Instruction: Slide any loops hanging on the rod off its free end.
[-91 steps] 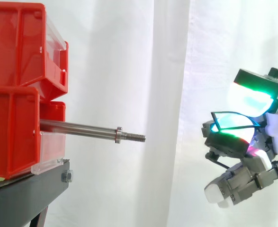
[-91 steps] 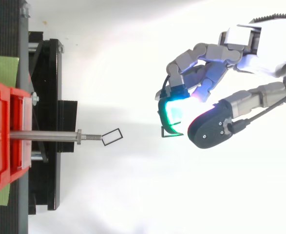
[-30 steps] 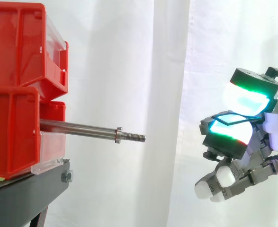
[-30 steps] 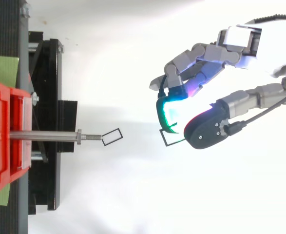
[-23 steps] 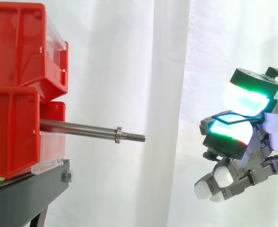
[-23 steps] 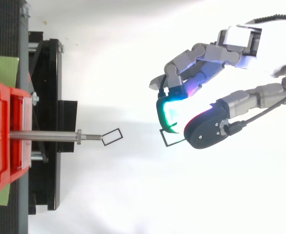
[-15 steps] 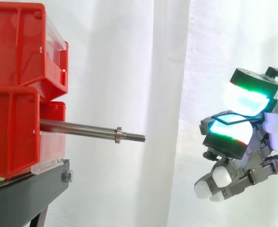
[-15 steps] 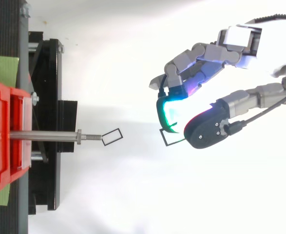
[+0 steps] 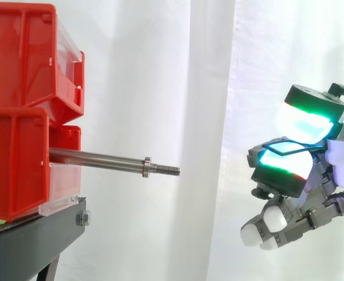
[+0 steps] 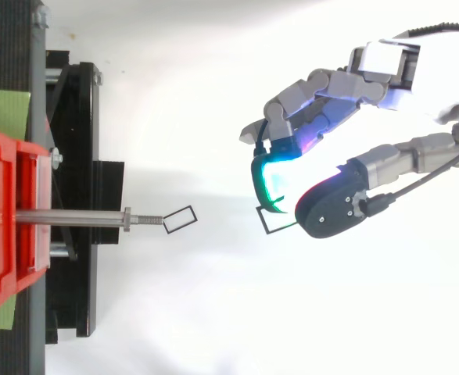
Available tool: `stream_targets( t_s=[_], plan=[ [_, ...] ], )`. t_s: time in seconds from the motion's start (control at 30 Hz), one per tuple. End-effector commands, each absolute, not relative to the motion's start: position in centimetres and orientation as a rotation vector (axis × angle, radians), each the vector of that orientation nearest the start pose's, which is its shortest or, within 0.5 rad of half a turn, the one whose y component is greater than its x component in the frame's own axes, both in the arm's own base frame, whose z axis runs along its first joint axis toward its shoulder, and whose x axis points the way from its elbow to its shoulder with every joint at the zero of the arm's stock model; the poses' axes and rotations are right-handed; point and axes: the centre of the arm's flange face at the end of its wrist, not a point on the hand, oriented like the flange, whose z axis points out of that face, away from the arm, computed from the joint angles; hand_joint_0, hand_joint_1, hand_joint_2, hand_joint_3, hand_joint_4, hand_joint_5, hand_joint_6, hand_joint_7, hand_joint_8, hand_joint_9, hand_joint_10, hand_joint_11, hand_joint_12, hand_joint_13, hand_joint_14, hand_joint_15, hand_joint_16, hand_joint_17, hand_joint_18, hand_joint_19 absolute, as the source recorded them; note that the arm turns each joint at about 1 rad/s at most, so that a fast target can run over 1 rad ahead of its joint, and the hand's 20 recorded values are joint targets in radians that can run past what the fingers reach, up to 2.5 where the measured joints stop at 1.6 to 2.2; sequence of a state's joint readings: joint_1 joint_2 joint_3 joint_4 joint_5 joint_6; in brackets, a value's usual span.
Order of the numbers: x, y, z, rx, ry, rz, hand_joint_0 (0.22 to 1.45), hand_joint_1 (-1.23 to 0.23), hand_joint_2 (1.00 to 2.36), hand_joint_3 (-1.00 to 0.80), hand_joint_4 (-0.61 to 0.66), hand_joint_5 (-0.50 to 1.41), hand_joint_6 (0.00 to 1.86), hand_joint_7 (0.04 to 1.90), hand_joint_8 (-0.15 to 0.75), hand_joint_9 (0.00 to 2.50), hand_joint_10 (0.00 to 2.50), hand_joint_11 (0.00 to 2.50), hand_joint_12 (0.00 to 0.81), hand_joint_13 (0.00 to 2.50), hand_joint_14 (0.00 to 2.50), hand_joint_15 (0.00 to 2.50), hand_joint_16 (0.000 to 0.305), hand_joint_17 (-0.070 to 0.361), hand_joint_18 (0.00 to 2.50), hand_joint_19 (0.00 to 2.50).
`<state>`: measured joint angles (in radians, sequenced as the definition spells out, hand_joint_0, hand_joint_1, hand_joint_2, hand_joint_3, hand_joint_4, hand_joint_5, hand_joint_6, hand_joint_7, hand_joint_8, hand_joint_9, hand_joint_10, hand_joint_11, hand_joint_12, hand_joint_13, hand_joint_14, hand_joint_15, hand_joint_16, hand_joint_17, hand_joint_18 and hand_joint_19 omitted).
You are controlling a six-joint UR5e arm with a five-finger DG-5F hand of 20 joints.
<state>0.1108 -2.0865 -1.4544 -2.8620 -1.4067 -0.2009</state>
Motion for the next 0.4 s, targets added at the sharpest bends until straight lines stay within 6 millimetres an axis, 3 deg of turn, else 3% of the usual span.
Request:
stream_targets(
  t_s=[0.0,0.17,0.27,0.37],
  plan=[
    [66.93,-7.53,26.94,1.152,1.362,0.959,0.65,-0.51,1.00,-0.46,0.13,-0.23,0.87,1.26,0.257,0.81,0.00,0.05,0.252,0.47,0.00,0.00,0.041,0.091,0.30,0.00],
    [66.90,-7.63,26.93,1.153,1.362,0.957,0.65,-0.51,1.00,-0.45,0.12,-0.23,0.87,1.25,0.271,0.81,0.01,0.12,0.253,0.47,0.00,0.00,0.041,0.092,0.30,0.00],
    [66.90,-7.63,26.93,1.153,1.362,0.957,0.65,-0.52,1.00,-0.45,0.11,-0.23,0.86,1.25,0.218,0.83,0.00,0.01,0.250,0.48,0.00,0.00,0.042,0.093,0.32,0.00],
    [66.90,-7.63,26.93,1.153,1.362,0.957,0.65,-0.53,1.00,-0.45,0.10,-0.23,0.86,1.26,0.233,0.82,0.00,0.12,0.250,0.49,0.00,0.00,0.041,0.092,0.32,0.00]
  ],
)
